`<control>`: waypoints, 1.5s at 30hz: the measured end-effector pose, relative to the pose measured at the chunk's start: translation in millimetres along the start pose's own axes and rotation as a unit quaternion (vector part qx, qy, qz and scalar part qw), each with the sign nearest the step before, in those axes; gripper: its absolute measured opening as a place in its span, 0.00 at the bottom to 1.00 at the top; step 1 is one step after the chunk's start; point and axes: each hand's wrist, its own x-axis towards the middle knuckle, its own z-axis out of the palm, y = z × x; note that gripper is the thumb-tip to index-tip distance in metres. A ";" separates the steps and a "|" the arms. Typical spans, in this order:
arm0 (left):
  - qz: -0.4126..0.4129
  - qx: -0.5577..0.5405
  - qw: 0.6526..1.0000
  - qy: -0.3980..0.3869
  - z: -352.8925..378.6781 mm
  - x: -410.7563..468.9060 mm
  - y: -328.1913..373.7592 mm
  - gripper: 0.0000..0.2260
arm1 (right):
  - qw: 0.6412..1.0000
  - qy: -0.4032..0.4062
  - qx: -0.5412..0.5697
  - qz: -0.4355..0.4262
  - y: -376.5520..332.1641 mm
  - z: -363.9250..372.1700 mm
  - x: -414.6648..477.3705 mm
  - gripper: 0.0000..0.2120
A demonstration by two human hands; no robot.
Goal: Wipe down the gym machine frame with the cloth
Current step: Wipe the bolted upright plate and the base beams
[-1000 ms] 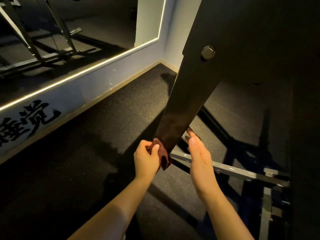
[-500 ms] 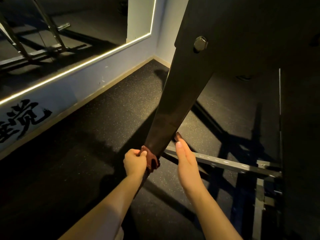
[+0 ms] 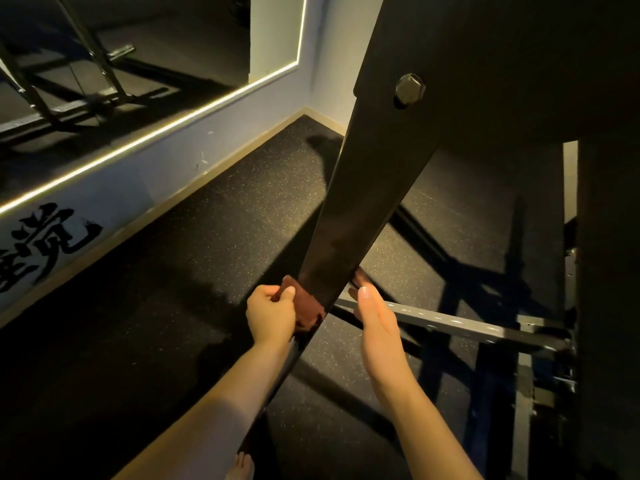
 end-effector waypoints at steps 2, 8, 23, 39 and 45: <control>0.063 -0.009 0.998 -0.020 2.9 -17.5 13.8 0.02 | 1.000 0.002 0.009 -0.001 0.6 1.6 2.0 0.10; -0.022 0.002 1.000 -0.014 -1.1 -7.1 6.4 0.03 | 0.999 0.008 0.031 -0.013 -0.8 2.1 1.6 0.17; 0.173 0.088 0.927 -0.322 -19.6 -83.0 18.0 0.04 | 0.994 0.098 0.018 -0.039 65.9 -26.1 -54.4 0.17; 0.148 0.138 0.883 -0.424 49.8 -140.8 -58.3 0.06 | 0.984 0.164 0.073 -0.004 164.4 -108.3 -86.0 0.11; 0.111 0.063 0.913 -0.386 41.4 -144.2 -56.2 0.09 | 0.995 0.054 0.082 0.019 146.8 -120.6 -62.1 0.10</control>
